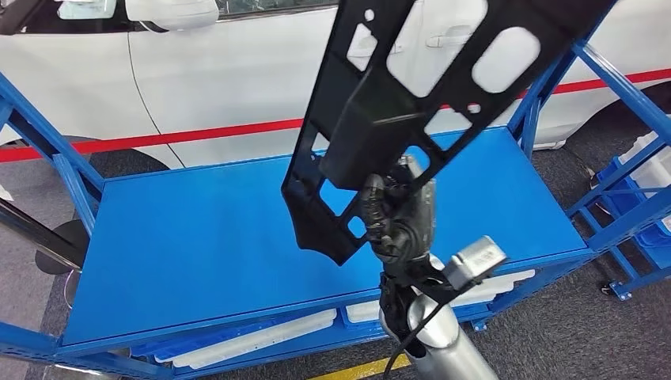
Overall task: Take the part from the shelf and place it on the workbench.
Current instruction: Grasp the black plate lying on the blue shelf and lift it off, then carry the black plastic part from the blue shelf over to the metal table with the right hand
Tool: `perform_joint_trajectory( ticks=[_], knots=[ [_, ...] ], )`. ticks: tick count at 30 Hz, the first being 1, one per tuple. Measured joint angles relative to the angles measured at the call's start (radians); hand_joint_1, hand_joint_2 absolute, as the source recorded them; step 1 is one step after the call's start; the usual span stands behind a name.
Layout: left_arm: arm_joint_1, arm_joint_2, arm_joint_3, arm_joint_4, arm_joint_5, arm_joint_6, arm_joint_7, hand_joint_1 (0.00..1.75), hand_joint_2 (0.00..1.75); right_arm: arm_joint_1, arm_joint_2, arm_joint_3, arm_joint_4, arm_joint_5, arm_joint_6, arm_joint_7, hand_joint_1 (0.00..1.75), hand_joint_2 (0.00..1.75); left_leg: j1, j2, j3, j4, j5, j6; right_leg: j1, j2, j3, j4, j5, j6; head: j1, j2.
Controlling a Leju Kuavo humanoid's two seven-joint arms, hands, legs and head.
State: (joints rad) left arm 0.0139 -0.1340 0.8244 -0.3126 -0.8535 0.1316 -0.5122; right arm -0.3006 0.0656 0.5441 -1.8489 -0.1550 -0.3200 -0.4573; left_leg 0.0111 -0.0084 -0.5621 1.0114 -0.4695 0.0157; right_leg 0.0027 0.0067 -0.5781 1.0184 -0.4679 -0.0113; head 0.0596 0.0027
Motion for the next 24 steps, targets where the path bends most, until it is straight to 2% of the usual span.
perform_joint_trajectory(
  ticks=[2, 4, 6, 7, 8, 9, 11, 12, 13, 16, 17, 19, 21, 22, 23, 24],
  knots=[
    [-0.002, -0.002, 0.008, 0.0, -0.001, 0.0, -0.001, 0.0, 0.0, 0.016, -0.002, -0.016, -0.04, -0.003, 0.005, -0.004, 1.75, 1.75, 0.0, 0.002, -0.002, 0.013, -0.015, -0.01, -0.007, 0.0, 0.005, -0.01, 0.004, -0.009, 0.0, 0.0],
    [-0.003, -0.003, 0.015, 0.0, -0.002, 0.0, -0.001, 0.0, 0.0, 0.025, -0.002, -0.024, -0.065, -0.004, 0.008, -0.007, 1.75, 1.75, 0.001, 0.003, -0.036, 0.094, -0.066, -0.016, -0.012, -0.003, 0.009, -0.017, 0.008, -0.018, 0.0, 0.0],
    [-0.003, -0.004, 0.022, 0.0, -0.002, 0.0, -0.001, 0.0, 0.87, 0.036, -0.002, -0.032, -0.081, -0.007, 0.007, -0.012, 1.75, 1.75, 0.003, 0.003, -0.098, 0.226, -0.128, -0.023, -0.011, -0.004, 0.008, -0.017, 0.007, -0.021, 0.0, 0.0],
    [-0.002, -0.004, 0.025, 0.0, -0.003, 0.0, -0.001, 0.0, 1.31, 0.044, -0.002, -0.036, -0.087, -0.013, 0.007, -0.016, 1.75, 1.75, 0.004, 0.003, -0.12, 0.27, -0.139, -0.025, -0.01, -0.005, 0.008, -0.016, 0.006, -0.022, 0.0, 0.0],
    [-0.002, -0.004, 0.027, 0.0, -0.004, 0.0, -0.002, 0.0, 1.75, 0.052, -0.003, -0.042, -0.093, -0.024, 0.007, -0.019, 1.75, 1.75, 0.004, 0.003, -0.125, 0.278, -0.13, -0.026, -0.009, -0.005, 0.008, -0.014, 0.005, -0.022, 0.0, 0.0],
    [-0.002, -0.004, 0.031, 0.0, -0.007, 0.0, -0.002, 0.0, 1.75, 0.06, -0.004, -0.049, -0.099, -0.037, 0.007, -0.02, 1.75, 1.75, 0.004, 0.003, -0.11, 0.244, -0.101, -0.026, -0.009, -0.005, 0.009, -0.012, 0.003, -0.021, 0.0, 0.0],
    [-0.003, -0.004, 0.039, 0.0, -0.013, -0.002, -0.002, 0.0, 1.75, 0.075, -0.007, -0.066, -0.11, -0.055, 0.003, -0.008, 1.75, 1.75, 0.004, 0.003, -0.043, 0.107, -0.034, -0.021, -0.008, -0.004, 0.011, -0.006, -0.002, -0.016, 0.0, 0.0],
    [-0.004, -0.005, 0.045, 0.0, -0.012, -0.003, -0.002, 0.0, 1.75, 0.082, -0.008, -0.074, -0.112, -0.058, -0.001, 0.005, 1.75, 1.75, 0.002, 0.003, -0.016, 0.05, -0.014, -0.017, -0.006, -0.003, 0.01, -0.003, -0.004, -0.011, 0.0, 0.0],
    [-0.005, -0.005, 0.051, 0.0, -0.009, -0.004, 0.002, 0.0, 1.75, 0.09, -0.01, -0.08, -0.112, -0.058, -0.004, 0.021, 1.75, 1.75, 0.0, 0.002, -0.001, 0.016, -0.006, -0.013, -0.005, -0.002, 0.008, 0.0, -0.006, -0.007, 0.0, 0.0],
    [-0.006, -0.007, 0.076, 0.0, 0.002, -0.001, 0.018, 0.0, 1.75, 0.12, -0.02, -0.086, -0.102, -0.055, 0.017, 0.051, 1.75, 1.75, -0.001, 0.001, 0.001, 0.001, -0.001, 0.003, -0.005, -0.001, 0.005, 0.001, -0.005, 0.008, 0.0, 0.0],
    [-0.007, -0.008, 0.084, 0.0, 0.004, 0.0, 0.024, 0.0, 1.75, 0.131, -0.026, -0.086, -0.098, -0.047, 0.034, 0.05, 1.75, 1.75, 0.001, 0.002, 0.002, -0.002, 0.004, 0.009, -0.006, -0.001, 0.003, 0.008, -0.015, 0.014, 0.0, 0.0],
    [-0.008, -0.01, 0.099, 0.0, 0.003, -0.005, 0.034, 0.0, 1.75, 0.154, -0.042, -0.084, -0.087, -0.031, 0.081, 0.036, 1.75, 1.75, 0.006, 0.005, 0.002, -0.009, 0.014, 0.021, -0.009, -0.002, -0.023, 0.075, -0.067, 0.025, 0.0, 0.0],
    [-0.009, -0.009, 0.11, 0.0, -0.002, -0.015, 0.036, 0.0, 1.75, 0.184, -0.063, -0.079, -0.074, -0.014, 0.125, 0.015, 1.75, 1.75, 0.005, 0.005, -0.003, -0.008, 0.015, 0.024, -0.013, -0.003, -0.077, 0.201, -0.136, 0.033, 0.0, 0.0],
    [-0.009, -0.008, 0.116, 0.0, -0.005, -0.018, 0.036, 0.0, 1.75, 0.203, -0.073, -0.075, -0.066, -0.001, 0.14, 0.002, 1.75, 1.75, 0.005, 0.005, -0.006, -0.007, 0.016, 0.025, -0.015, -0.003, -0.098, 0.252, -0.155, 0.036, 0.0, 0.0],
    [-0.009, -0.008, 0.121, 0.0, -0.008, -0.018, 0.037, 0.0, 1.75, 0.222, -0.082, -0.071, -0.059, 0.014, 0.151, -0.012, 1.75, 1.75, 0.005, 0.005, -0.009, -0.004, 0.016, 0.025, -0.016, -0.003, -0.105, 0.272, -0.154, 0.037, 0.0, 0.0],
    [-0.008, -0.008, 0.125, 0.0, -0.011, -0.018, 0.038, 0.0, 1.75, 0.239, -0.09, -0.066, -0.052, 0.031, 0.16, -0.026, 1.75, 1.75, 0.005, 0.005, -0.011, -0.001, 0.016, 0.024, -0.018, -0.003, -0.093, 0.252, -0.135, 0.037, 0.0, 0.0]
  ],
)
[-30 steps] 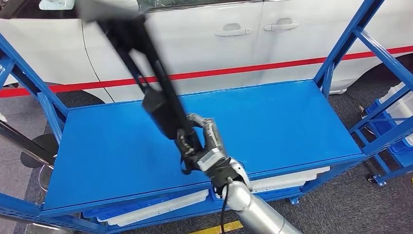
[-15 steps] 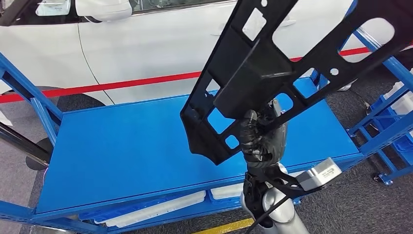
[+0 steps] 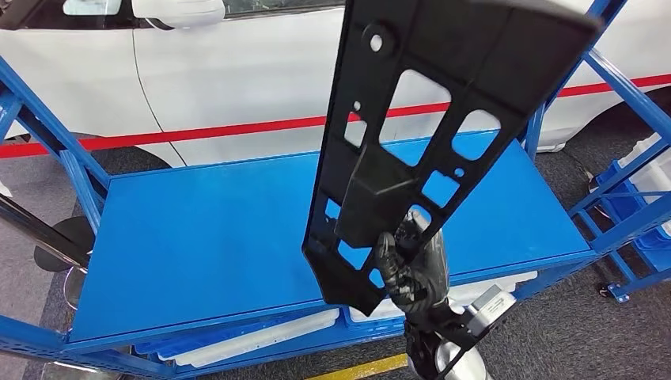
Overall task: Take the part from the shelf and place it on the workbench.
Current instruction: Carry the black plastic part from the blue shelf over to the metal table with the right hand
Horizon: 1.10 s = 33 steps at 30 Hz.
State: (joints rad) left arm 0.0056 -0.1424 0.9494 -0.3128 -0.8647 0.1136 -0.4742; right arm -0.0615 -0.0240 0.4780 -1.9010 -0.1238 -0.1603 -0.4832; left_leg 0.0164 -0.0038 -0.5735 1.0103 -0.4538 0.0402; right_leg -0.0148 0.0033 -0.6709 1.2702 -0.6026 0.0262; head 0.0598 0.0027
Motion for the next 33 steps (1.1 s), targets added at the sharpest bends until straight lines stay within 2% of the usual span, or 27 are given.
perform_joint_trajectory(
  ticks=[2, 4, 6, 8, 9, 10, 11, 12, 13, 14, 15, 16, 18, 19, 20, 22, 23, 24, 25, 27, 28, 29, 30, 31, 32, 33],
  knots=[
    [0.0, 0.0, 0.006, 0.0, -0.006, 0.001, 0.003, 0.0, 1.75, 0.022, -0.012, 0.009, 0.01, 0.031, 0.014, -0.021, 1.75, 1.75, 0.0, 0.0, -0.004, 0.007, -0.001, -0.002, -0.001, -0.001, 0.066, -0.127, 0.062, -0.004, 0.0, 0.0],
    [-0.001, 0.0, 0.013, 0.0, -0.011, 0.003, 0.005, 0.0, 1.75, 0.031, -0.018, 0.019, 0.017, 0.048, 0.022, -0.029, 1.75, 1.75, -0.004, -0.001, -0.008, 0.012, 0.0, -0.011, 0.003, 0.0, 0.114, -0.226, 0.1, -0.012, 0.0, 0.0],
    [-0.002, 0.0, 0.02, 0.0, -0.014, 0.005, 0.006, 0.0, 1.75, 0.038, -0.022, 0.026, 0.022, 0.058, 0.03, -0.031, 1.75, 1.75, -0.007, -0.001, -0.012, 0.013, 0.006, -0.024, 0.009, 0.001, 0.117, -0.241, 0.109, -0.02, 0.0, 0.0],
    [-0.002, 0.0, 0.025, 0.0, -0.016, 0.005, 0.006, 0.0, 1.75, 0.042, -0.025, 0.032, 0.025, 0.066, 0.042, -0.031, 1.75, 1.75, -0.005, -0.001, -0.017, 0.016, 0.004, -0.036, 0.007, -0.001, 0.11, -0.246, 0.12, -0.036, 0.0, 0.0],
    [-0.002, 0.0, 0.027, 0.0, -0.017, 0.005, 0.007, 0.0, 1.75, 0.043, -0.026, 0.036, 0.026, 0.071, 0.049, -0.031, 1.75, 1.75, -0.003, -0.001, -0.025, 0.034, -0.017, -0.041, 0.006, -0.004, 0.105, -0.249, 0.128, -0.045, 0.0, 0.0],
    [-0.003, 0.0, 0.029, 0.0, -0.019, 0.005, 0.008, 0.0, 1.75, 0.044, -0.026, 0.04, 0.028, 0.077, 0.054, -0.031, 1.75, 1.75, -0.002, -0.001, -0.039, 0.069, -0.05, -0.045, 0.004, -0.006, 0.098, -0.252, 0.136, -0.053, 0.0, 0.0],
    [-0.003, 0.0, 0.032, 0.0, -0.021, 0.005, 0.01, 0.0, 1.75, 0.046, -0.026, 0.046, 0.031, 0.085, 0.059, -0.032, 1.75, 1.75, -0.001, 0.0, -0.059, 0.125, -0.096, -0.048, 0.004, -0.008, 0.088, -0.252, 0.144, -0.059, 0.0, 0.0],
    [-0.003, 0.0, 0.035, 0.0, -0.024, 0.005, 0.012, 0.0, 1.75, 0.049, -0.027, 0.051, 0.034, 0.093, 0.062, -0.033, 1.75, 1.75, -0.001, 0.0, -0.082, 0.191, -0.141, -0.051, 0.005, -0.008, 0.076, -0.251, 0.152, -0.062, 0.0, 0.0],
    [-0.003, 0.0, 0.038, 0.0, -0.026, 0.005, 0.014, 0.0, 1.75, 0.054, -0.027, 0.055, 0.039, 0.097, 0.064, -0.034, 1.75, 1.75, 0.0, 0.0, -0.096, 0.249, -0.173, -0.053, 0.007, -0.009, 0.064, -0.249, 0.16, -0.063, 0.0, 0.0],
    [-0.003, 0.0, 0.041, 0.0, -0.028, 0.005, 0.018, 0.0, 1.75, 0.059, -0.027, 0.059, 0.043, 0.1, 0.065, -0.035, 1.75, 1.75, 0.0, 0.0, -0.097, 0.281, -0.189, -0.054, 0.009, -0.01, 0.051, -0.247, 0.167, -0.063, 0.0, 0.0],
    [-0.004, 0.0, 0.045, 0.0, -0.03, 0.005, 0.02, 0.0, 1.75, 0.063, -0.027, 0.062, 0.048, 0.099, 0.065, -0.037, 1.75, 1.75, -0.001, 0.0, -0.078, 0.274, -0.186, -0.053, 0.011, -0.01, 0.039, -0.245, 0.175, -0.062, 0.0, 0.0],
    [-0.004, 0.0, 0.047, 0.0, -0.032, 0.005, 0.022, 0.0, 1.75, 0.067, -0.027, 0.064, 0.052, 0.098, 0.065, -0.039, 1.75, 1.75, -0.001, 0.0, -0.037, 0.225, -0.167, -0.049, 0.012, -0.01, 0.029, -0.242, 0.182, -0.06, 0.0, 0.0],
    [-0.007, 0.0, 0.05, 0.0, -0.035, 0.005, 0.023, 0.0, 1.75, 0.072, -0.027, 0.065, 0.057, 0.093, 0.065, -0.045, 1.75, 1.75, -0.005, 0.0, 0.069, 0.071, -0.125, -0.039, 0.014, -0.009, 0.013, -0.238, 0.198, -0.054, 0.0, 0.0],
    [-0.01, 0.0, 0.051, 0.0, -0.036, 0.005, 0.023, 0.0, 1.75, 0.074, -0.027, 0.065, 0.058, 0.091, 0.065, -0.047, 1.75, 1.75, -0.009, 0.0, 0.104, 0.013, -0.112, -0.034, 0.015, -0.009, 0.008, -0.238, 0.206, -0.048, 0.0, 0.0],
    [-0.011, 0.0, 0.052, 0.0, -0.036, 0.005, 0.023, 0.0, 1.75, 0.075, -0.027, 0.065, 0.059, 0.09, 0.065, -0.048, 1.75, 1.75, -0.012, -0.001, 0.119, -0.016, -0.105, -0.028, 0.015, -0.01, 0.006, -0.238, 0.214, -0.042, 0.0, 0.0],
    [-0.01, -0.001, 0.056, 0.0, -0.036, 0.005, 0.023, 0.0, 1.75, 0.078, -0.028, 0.065, 0.059, 0.089, 0.065, -0.049, 1.75, 1.75, -0.016, -0.001, 0.113, -0.022, -0.09, -0.018, 0.013, -0.01, 0.006, -0.245, 0.232, -0.029, 0.0, 0.0],
    [-0.01, -0.001, 0.058, 0.0, -0.036, 0.005, 0.023, 0.0, 1.75, 0.08, -0.028, 0.065, 0.06, 0.088, 0.065, -0.049, 1.75, 1.75, -0.014, 0.002, 0.107, -0.024, -0.079, -0.012, 0.012, -0.008, 0.004, -0.245, 0.233, -0.024, 0.0, 0.0],
    [-0.01, -0.002, 0.06, 0.0, -0.037, 0.005, 0.023, 0.0, 1.75, 0.082, -0.029, 0.065, 0.06, 0.088, 0.065, -0.049, 1.75, 1.75, -0.012, 0.005, 0.098, -0.027, -0.066, -0.004, 0.011, -0.006, -0.003, -0.235, 0.215, -0.019, 0.0, 0.0],
    [-0.01, -0.002, 0.061, -0.001, -0.037, 0.005, 0.023, 0.0, 1.75, 0.083, -0.03, 0.065, 0.06, 0.088, 0.065, -0.049, 1.75, 1.75, -0.009, 0.009, 0.087, -0.03, -0.052, 0.003, 0.01, -0.005, -0.014, -0.208, 0.178, -0.014, 0.0, 0.0],
    [-0.01, -0.003, 0.063, -0.001, -0.037, 0.005, 0.023, 0.0, 1.75, 0.085, -0.033, 0.065, 0.061, 0.088, 0.065, -0.049, 1.75, 1.75, -0.008, 0.013, 0.059, -0.029, -0.028, 0.012, 0.006, -0.003, -0.043, -0.1, 0.072, -0.007, 0.0, 0.0],
    [-0.01, -0.003, 0.064, -0.001, -0.037, 0.005, 0.023, 0.0, 1.75, 0.087, -0.034, 0.065, 0.061, 0.088, 0.065, -0.049, 1.75, 1.75, -0.008, 0.014, 0.044, -0.027, -0.017, 0.012, 0.003, -0.003, -0.054, -0.037, 0.033, -0.003, 0.0, 0.0],
    [-0.01, -0.003, 0.065, -0.001, -0.038, 0.005, 0.023, 0.0, 1.75, 0.088, -0.035, 0.065, 0.062, 0.088, 0.065, -0.049, 1.75, 1.75, -0.008, 0.015, 0.027, -0.023, -0.006, 0.01, 0.002, -0.003, -0.056, 0.01, 0.017, 0.0, 0.0, 0.0],
    [-0.01, -0.003, 0.067, -0.001, -0.038, 0.005, 0.023, 0.0, 1.75, 0.089, -0.036, 0.065, 0.063, 0.088, 0.065, -0.049, 1.75, 1.75, -0.008, 0.015, 0.01, -0.018, 0.004, 0.008, 0.0, -0.004, -0.043, 0.029, 0.023, 0.002, 0.0, 0.0],
    [-0.01, -0.003, 0.068, -0.001, -0.039, 0.004, 0.024, 0.0, 1.75, 0.089, -0.036, 0.065, 0.064, 0.088, 0.064, -0.048, 1.75, 1.75, -0.008, 0.015, -0.008, -0.012, 0.012, 0.005, -0.001, -0.004, -0.012, 0.012, 0.046, 0.003, 0.0, 0.0],
    [-0.01, -0.004, 0.069, -0.001, -0.04, 0.004, 0.024, 0.0, 1.75, 0.089, -0.037, 0.065, 0.064, 0.088, 0.064, -0.048, 1.75, 1.75, -0.008, 0.015, -0.024, -0.005, 0.02, 0.002, -0.002, -0.004, 0.038, -0.04, 0.07, 0.001, 0.0, 0.0],
    [-0.01, -0.005, 0.07, -0.001, -0.041, 0.004, 0.025, 0.0, 1.75, 0.088, -0.037, 0.065, 0.064, 0.088, 0.064, -0.048, 1.75, 1.75, -0.008, 0.014, -0.037, 0.002, 0.026, -0.003, -0.001, -0.003, 0.096, -0.113, 0.077, -0.002, 0.0, 0.0]
  ],
)
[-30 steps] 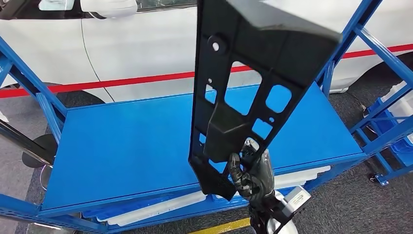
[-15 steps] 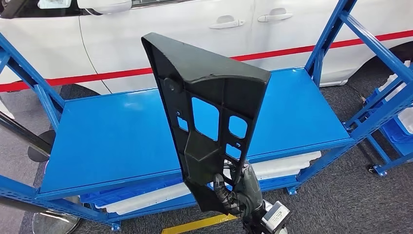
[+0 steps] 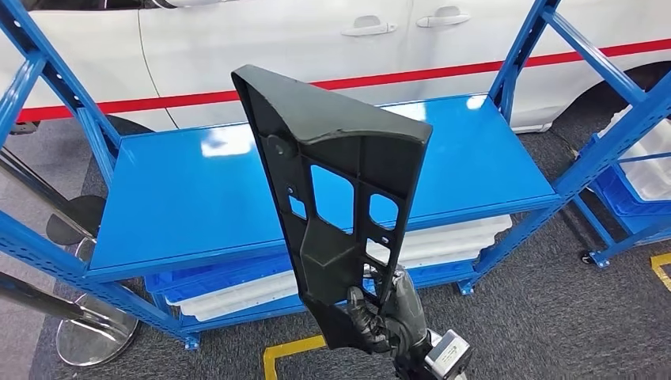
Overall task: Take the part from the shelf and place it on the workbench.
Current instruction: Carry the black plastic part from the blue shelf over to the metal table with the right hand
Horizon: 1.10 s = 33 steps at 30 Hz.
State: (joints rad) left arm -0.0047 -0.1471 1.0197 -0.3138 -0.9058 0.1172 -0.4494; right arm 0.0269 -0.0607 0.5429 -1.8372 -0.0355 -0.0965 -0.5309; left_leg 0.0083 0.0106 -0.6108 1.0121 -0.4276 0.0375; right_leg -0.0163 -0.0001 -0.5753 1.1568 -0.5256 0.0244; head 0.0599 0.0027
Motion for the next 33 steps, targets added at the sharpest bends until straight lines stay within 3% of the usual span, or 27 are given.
perform_joint_trajectory(
  ticks=[2, 3, 5, 6, 7, 8, 10, 11, 12, 13, 15, 17, 18, 20, 21, 22, 23, 25, 26, 27, 28, 29, 30, 31, 33],
  knots=[
    [0.0, -0.002, 0.001, 0.0, -0.002, -0.001, 0.002, 0.0, 1.75, 0.0, 0.0, 0.0, 0.0, 0.001, 0.0, 0.0, 1.75, 1.75, -0.002, -0.001, -0.013, 0.009, 0.012, -0.011, 0.005, 0.001, 0.082, -0.116, -0.009, -0.01, -0.001, 0.0],
    [0.0, -0.002, 0.001, -0.001, -0.003, -0.001, 0.003, 0.0, 1.75, 0.0, 0.0, 0.0, -0.001, 0.001, 0.001, 0.0, 1.75, 1.75, -0.002, -0.002, -0.015, 0.009, 0.02, -0.017, 0.008, 0.001, 0.096, -0.142, -0.017, -0.016, -0.001, 0.0],
    [0.002, -0.002, 0.002, -0.001, -0.004, -0.002, 0.006, 0.0, 1.75, 0.0, 0.0, 0.0, -0.001, 0.001, 0.001, 0.001, 1.75, 1.75, 0.0, -0.002, -0.017, 0.007, 0.032, -0.031, 0.01, -0.001, 0.086, -0.149, -0.003, -0.03, -0.002, 0.0],
    [0.003, -0.002, 0.003, -0.001, -0.005, -0.003, 0.007, 0.0, 1.75, 0.0, 0.0, 0.0, -0.001, 0.001, 0.001, 0.001, 1.75, 1.75, 0.001, -0.003, -0.024, 0.014, 0.021, -0.037, 0.009, -0.003, 0.077, -0.152, 0.007, -0.04, -0.002, 0.0],
    [0.004, -0.002, 0.003, -0.002, -0.005, -0.003, 0.008, 0.0, 1.75, 0.0, 0.0, 0.0, -0.001, 0.001, 0.001, 0.001, 1.75, 1.75, 0.002, -0.005, -0.034, 0.036, -0.011, -0.042, 0.006, -0.005, 0.066, -0.155, 0.02, -0.049, -0.002, 0.0],
    [0.005, -0.003, 0.004, -0.002, -0.005, -0.004, 0.008, 0.0, 1.75, 0.0, 0.0, 0.0, -0.001, 0.001, 0.001, 0.001, 1.75, 1.75, 0.004, -0.005, -0.048, 0.076, -0.061, -0.046, 0.005, -0.007, 0.051, -0.157, 0.034, -0.056, -0.002, 0.0],
    [0.005, -0.004, 0.004, -0.002, -0.006, -0.004, 0.01, 0.0, 1.75, 0.001, 0.001, 0.0, -0.001, 0.001, 0.001, 0.002, 1.75, 1.75, 0.004, -0.006, -0.078, 0.197, -0.164, -0.054, 0.008, -0.008, 0.016, -0.155, 0.06, -0.063, -0.002, 0.0],
    [0.005, -0.004, 0.004, -0.002, -0.006, -0.004, 0.01, 0.0, 1.75, 0.001, 0.001, 0.0, -0.001, 0.001, 0.001, 0.002, 1.75, 1.75, 0.004, -0.006, -0.085, 0.253, -0.187, -0.056, 0.01, -0.008, -0.003, -0.154, 0.074, -0.063, -0.002, 0.0],
    [0.005, -0.004, 0.004, -0.004, -0.006, -0.005, 0.011, 0.0, 1.75, 0.001, 0.001, 0.0, -0.001, 0.001, 0.001, 0.003, 1.75, 1.75, 0.004, -0.006, -0.077, 0.285, -0.181, -0.056, 0.011, -0.008, -0.022, -0.151, 0.087, -0.062, -0.002, 0.0],
    [0.005, -0.004, 0.004, -0.005, -0.007, -0.006, 0.012, 0.0, 1.75, 0.002, 0.001, 0.0, -0.001, 0.001, 0.001, 0.004, 1.75, 1.75, 0.004, -0.006, -0.055, 0.287, -0.156, -0.055, 0.012, -0.009, -0.041, -0.148, 0.099, -0.06, -0.002, 0.0],
    [0.004, -0.004, 0.004, -0.009, -0.009, -0.008, 0.014, 0.0, 1.75, 0.001, 0.001, 0.0, -0.001, 0.0, 0.002, 0.006, 1.75, 1.75, 0.003, -0.006, 0.042, 0.191, -0.105, -0.047, 0.013, -0.009, -0.074, -0.138, 0.12, -0.054, -0.002, 0.0],
    [0.001, -0.004, 0.004, -0.014, -0.012, -0.01, 0.015, 0.0, 1.75, 0.001, 0.001, 0.0, -0.001, -0.001, 0.003, 0.008, 1.75, 1.75, -0.002, -0.007, 0.155, 0.035, -0.12, -0.036, 0.016, -0.01, -0.091, -0.129, 0.137, -0.045, -0.002, 0.0],
    [0.0, -0.004, 0.005, -0.016, -0.014, -0.012, 0.016, 0.0, 1.75, 0.001, 0.002, 0.0, -0.001, -0.002, 0.004, 0.011, 1.75, 1.75, -0.004, -0.007, 0.187, -0.017, -0.135, -0.03, 0.016, -0.012, -0.093, -0.129, 0.146, -0.04, -0.002, 0.0],
    [0.002, -0.004, 0.007, -0.019, -0.019, -0.016, 0.017, 0.0, 1.75, 0.001, 0.001, 0.0, -0.001, -0.002, 0.005, 0.015, 1.75, 1.75, -0.006, -0.006, 0.193, -0.046, -0.134, -0.018, 0.015, -0.013, -0.094, -0.135, 0.167, -0.027, -0.002, 0.0],
    [0.003, -0.005, 0.008, -0.021, -0.022, -0.019, 0.018, 0.0, 1.75, 0.001, 0.001, 0.0, -0.001, -0.002, 0.006, 0.017, 1.75, 1.75, -0.005, -0.004, 0.184, -0.048, -0.122, -0.011, 0.014, -0.011, -0.098, -0.134, 0.163, -0.021, -0.002, 0.0],
    [0.004, -0.007, 0.01, -0.023, -0.024, -0.021, 0.019, 0.0, 1.75, 0.001, 0.001, 0.0, -0.001, -0.002, 0.006, 0.018, 1.75, 1.75, -0.003, -0.001, 0.173, -0.05, -0.108, -0.003, 0.012, -0.009, -0.106, -0.12, 0.138, -0.015, -0.002, 0.0],
    [0.005, -0.008, 0.011, -0.025, -0.026, -0.023, 0.019, 0.0, 1.75, 0.002, 0.001, 0.0, -0.001, -0.002, 0.006, 0.018, 1.75, 1.75, -0.001, 0.002, 0.159, -0.052, -0.094, 0.004, 0.011, -0.006, -0.118, -0.09, 0.095, -0.01, -0.002, 0.0],
    [0.005, -0.009, 0.014, -0.03, -0.027, -0.024, 0.019, 0.0, 1.75, 0.002, 0.0, 0.0, -0.001, -0.002, 0.006, 0.018, 1.75, 1.75, -0.001, 0.005, 0.126, -0.051, -0.067, 0.011, 0.006, -0.004, -0.145, 0.029, -0.016, -0.001, -0.002, 0.0],
    [0.005, -0.01, 0.015, -0.031, -0.027, -0.025, 0.019, 0.0, 1.75, 0.002, 0.0, 0.0, -0.001, -0.002, 0.006, 0.018, 1.75, 1.75, -0.002, 0.005, 0.109, -0.048, -0.055, 0.011, 0.005, -0.004, -0.154, 0.093, -0.046, 0.002, -0.002, 0.0],
    [0.005, -0.01, 0.017, -0.032, -0.027, -0.025, 0.019, 0.0, 1.75, 0.002, 0.0, 0.0, -0.001, -0.002, 0.006, 0.018, 1.75, 1.75, -0.002, 0.005, 0.09, -0.044, -0.042, 0.01, 0.004, -0.004, -0.154, 0.143, -0.052, 0.005, -0.002, 0.0],
    [0.005, -0.01, 0.018, -0.033, -0.027, -0.026, 0.019, 0.0, 1.75, 0.002, 0.0, 0.0, -0.001, -0.002, 0.006, 0.018, 1.75, 1.75, -0.002, 0.006, 0.071, -0.038, -0.031, 0.008, 0.003, -0.004, -0.14, 0.16, -0.033, 0.006, -0.002, 0.0],
    [0.006, -0.011, 0.019, -0.033, -0.027, -0.026, 0.019, 0.0, 1.75, 0.002, 0.0, 0.0, -0.001, -0.002, 0.006, 0.019, 1.75, 1.75, -0.002, 0.006, 0.052, -0.031, -0.022, 0.005, 0.003, -0.004, -0.108, 0.143, -0.003, 0.005, -0.002, 0.0],
    [0.005, -0.011, 0.021, -0.033, -0.027, -0.026, 0.019, 0.0, 1.75, 0.002, 0.0, 0.0, -0.001, -0.002, 0.006, 0.019, 1.75, 1.75, -0.002, 0.005, 0.035, -0.022, -0.015, 0.002, 0.003, -0.004, -0.058, 0.091, 0.021, 0.002, -0.002, 0.0],
    [0.005, -0.012, 0.022, -0.034, -0.027, -0.027, 0.019, 0.0, 1.75, 0.001, 0.0, 0.0, -0.001, -0.002, 0.006, 0.019, 1.75, 1.75, -0.004, 0.004, 0.021, -0.013, -0.01, -0.002, 0.005, -0.004, 0.002, 0.015, 0.024, -0.002, -0.002, 0.0],
    [0.006, -0.014, 0.024, -0.035, -0.029, -0.029, 0.02, 0.0, 1.75, -0.001, 0.0, 0.0, -0.001, -0.003, 0.006, 0.02, 1.75, 1.75, -0.006, 0.003, 0.004, 0.001, 0.003, -0.012, 0.01, -0.003, 0.094, -0.118, -0.007, -0.014, -0.002, 0.0]
  ],
)
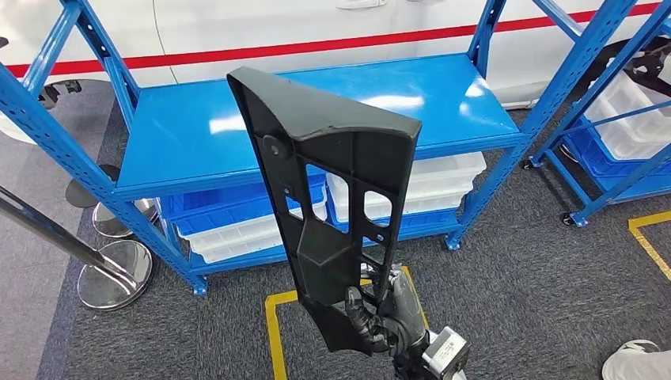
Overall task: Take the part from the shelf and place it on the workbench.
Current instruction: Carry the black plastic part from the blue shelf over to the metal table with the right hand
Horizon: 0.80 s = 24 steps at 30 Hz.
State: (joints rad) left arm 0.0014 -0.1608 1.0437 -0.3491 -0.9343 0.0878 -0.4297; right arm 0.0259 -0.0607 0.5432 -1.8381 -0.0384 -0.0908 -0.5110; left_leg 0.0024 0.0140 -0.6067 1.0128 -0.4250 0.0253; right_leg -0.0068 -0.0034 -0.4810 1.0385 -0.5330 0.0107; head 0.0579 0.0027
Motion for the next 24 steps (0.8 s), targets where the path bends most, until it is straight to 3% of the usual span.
perform_joint_trajectory(
  ticks=[1, 3, 4, 5, 7, 8, 9, 10, 11, 13, 15, 16, 18, 19, 20, 21, 23, 24],
  knots=[
    [0.001, 0.0, 0.001, -0.002, -0.003, -0.002, 0.0, 0.0, 1.75, -0.001, 0.0, 0.0, 0.0, -0.001, 0.0, 0.001, 1.75, 1.75, 0.0, 0.0, -0.004, 0.001, 0.008, -0.006, 0.004, 0.0, 0.017, -0.032, -0.014, -0.007, 0.0, 0.0],
    [0.003, -0.001, 0.005, -0.006, -0.009, -0.006, 0.002, 0.0, 1.75, 0.0, 0.0, 0.0, 0.0, -0.005, 0.0, 0.003, 1.75, 1.75, 0.002, -0.001, -0.012, 0.003, 0.016, -0.019, 0.003, -0.002, 0.008, -0.043, -0.003, -0.023, 0.0, 0.0],
    [0.004, -0.001, 0.008, -0.009, -0.013, -0.008, 0.003, 0.0, 1.75, -0.001, 0.0, 0.0, 0.0, -0.006, 0.0, 0.005, 1.75, 1.75, 0.003, -0.003, -0.019, 0.015, -0.002, -0.024, 0.001, -0.003, -0.002, -0.045, 0.008, -0.033, 0.0, 0.0],
    [0.006, -0.001, 0.01, -0.011, -0.016, -0.01, 0.003, 0.0, 1.75, -0.001, 0.0, 0.0, 0.0, -0.008, 0.0, 0.008, 1.75, 1.75, 0.005, -0.004, -0.031, 0.045, -0.04, -0.03, -0.001, -0.005, -0.015, -0.047, 0.021, -0.042, 0.0, 0.0],
    [0.008, -0.003, 0.014, -0.015, -0.024, -0.014, 0.005, 0.0, 1.75, -0.001, 0.001, 0.0, 0.0, -0.011, 0.001, 0.013, 1.75, 1.75, 0.008, -0.005, -0.062, 0.154, -0.144, -0.038, 0.001, -0.007, -0.045, -0.046, 0.045, -0.052, 0.0, 0.0],
    [0.008, -0.004, 0.016, -0.016, -0.027, -0.016, 0.005, 0.0, 1.75, -0.001, 0.001, 0.0, 0.0, -0.012, 0.001, 0.015, 1.75, 1.75, 0.009, -0.005, -0.075, 0.217, -0.179, -0.041, 0.002, -0.008, -0.062, -0.044, 0.057, -0.053, 0.0, 0.0],
    [0.009, -0.005, 0.018, -0.018, -0.029, -0.016, 0.005, 0.0, 1.75, 0.0, 0.001, 0.0, 0.0, -0.014, 0.001, 0.016, 1.75, 1.75, 0.009, -0.005, -0.078, 0.265, -0.188, -0.043, 0.004, -0.008, -0.079, -0.041, 0.068, -0.053, 0.0, 0.0],
    [0.009, -0.005, 0.02, -0.019, -0.03, -0.017, 0.005, 0.0, 1.75, 0.0, 0.001, 0.0, 0.0, -0.014, 0.001, 0.016, 1.75, 1.75, 0.009, -0.005, -0.068, 0.285, -0.173, -0.043, 0.005, -0.009, -0.098, -0.037, 0.08, -0.052, 0.0, 0.0],
    [0.009, -0.005, 0.022, -0.021, -0.031, -0.017, 0.005, 0.0, 1.75, 0.0, 0.001, 0.0, 0.0, -0.014, 0.001, 0.017, 1.75, 1.75, 0.009, -0.005, -0.042, 0.273, -0.144, -0.041, 0.005, -0.009, -0.115, -0.032, 0.089, -0.05, 0.0, 0.0],
    [0.008, -0.005, 0.026, -0.027, -0.036, -0.019, 0.006, 0.0, 1.75, 0.0, 0.001, 0.0, 0.0, -0.015, 0.001, 0.018, 1.75, 1.75, 0.007, -0.007, 0.06, 0.153, -0.102, -0.031, 0.006, -0.008, -0.143, -0.021, 0.107, -0.045, 0.0, 0.0],
    [0.005, -0.005, 0.027, -0.034, -0.04, -0.02, 0.005, 0.0, 1.75, 0.0, 0.001, 0.0, 0.0, -0.017, 0.001, 0.019, 1.75, 1.75, 0.003, -0.009, 0.158, 0.009, -0.119, -0.02, 0.008, -0.009, -0.159, -0.012, 0.122, -0.036, 0.0, 0.0],
    [0.004, -0.006, 0.029, -0.037, -0.042, -0.02, 0.005, 0.0, 1.75, 0.001, 0.001, 0.0, 0.0, -0.017, 0.0, 0.019, 1.75, 1.75, 0.0, -0.009, 0.179, -0.03, -0.131, -0.015, 0.008, -0.01, -0.162, -0.012, 0.131, -0.03, 0.0, 0.0],
    [0.004, -0.008, 0.033, -0.039, -0.044, -0.02, 0.005, 0.0, 1.75, 0.006, 0.0, -0.002, 0.0, -0.018, -0.004, 0.022, 1.75, 1.75, -0.001, -0.007, 0.174, -0.051, -0.121, -0.004, 0.006, -0.01, -0.167, -0.016, 0.147, -0.017, 0.0, 0.0],
    [0.005, -0.01, 0.036, -0.04, -0.046, -0.021, 0.006, 0.0, 1.75, 0.01, 0.0, -0.004, 0.0, -0.018, -0.008, 0.025, 1.75, 1.75, 0.001, -0.005, 0.165, -0.055, -0.108, 0.003, 0.005, -0.008, -0.173, -0.011, 0.136, -0.01, 0.0, 0.0],
    [0.005, -0.011, 0.04, -0.041, -0.048, -0.022, 0.006, 0.0, 1.75, 0.016, 0.0, -0.008, 0.0, -0.016, -0.013, 0.028, 1.75, 1.75, 0.003, -0.002, 0.154, -0.059, -0.093, 0.011, 0.004, -0.005, -0.181, 0.009, 0.106, -0.005, 0.0, 0.0],
    [0.005, -0.013, 0.043, -0.043, -0.049, -0.022, 0.007, 0.0, 1.75, 0.024, -0.001, -0.014, 0.0, -0.011, -0.018, 0.031, 1.75, 1.75, 0.006, 0.0, 0.14, -0.06, -0.08, 0.016, 0.002, -0.002, -0.193, 0.047, 0.057, -0.001, 0.0, 0.0],
    [0.006, -0.014, 0.052, -0.049, -0.053, -0.023, 0.008, 0.0, 1.75, 0.044, -0.003, -0.027, 0.0, 0.004, -0.03, 0.033, 1.75, 1.75, 0.005, 0.001, 0.107, -0.054, -0.056, 0.022, -0.002, 0.0, -0.217, 0.167, -0.04, 0.008, 0.0, 0.0],
    [0.007, -0.015, 0.057, -0.052, -0.055, -0.024, 0.008, 0.0, 1.75, 0.057, -0.005, -0.036, 0.0, 0.013, -0.034, 0.031, 1.75, 1.75, 0.004, 0.001, 0.089, -0.049, -0.046, 0.021, -0.004, 0.0, -0.221, 0.221, -0.058, 0.012, 0.0, 0.0]
  ],
)
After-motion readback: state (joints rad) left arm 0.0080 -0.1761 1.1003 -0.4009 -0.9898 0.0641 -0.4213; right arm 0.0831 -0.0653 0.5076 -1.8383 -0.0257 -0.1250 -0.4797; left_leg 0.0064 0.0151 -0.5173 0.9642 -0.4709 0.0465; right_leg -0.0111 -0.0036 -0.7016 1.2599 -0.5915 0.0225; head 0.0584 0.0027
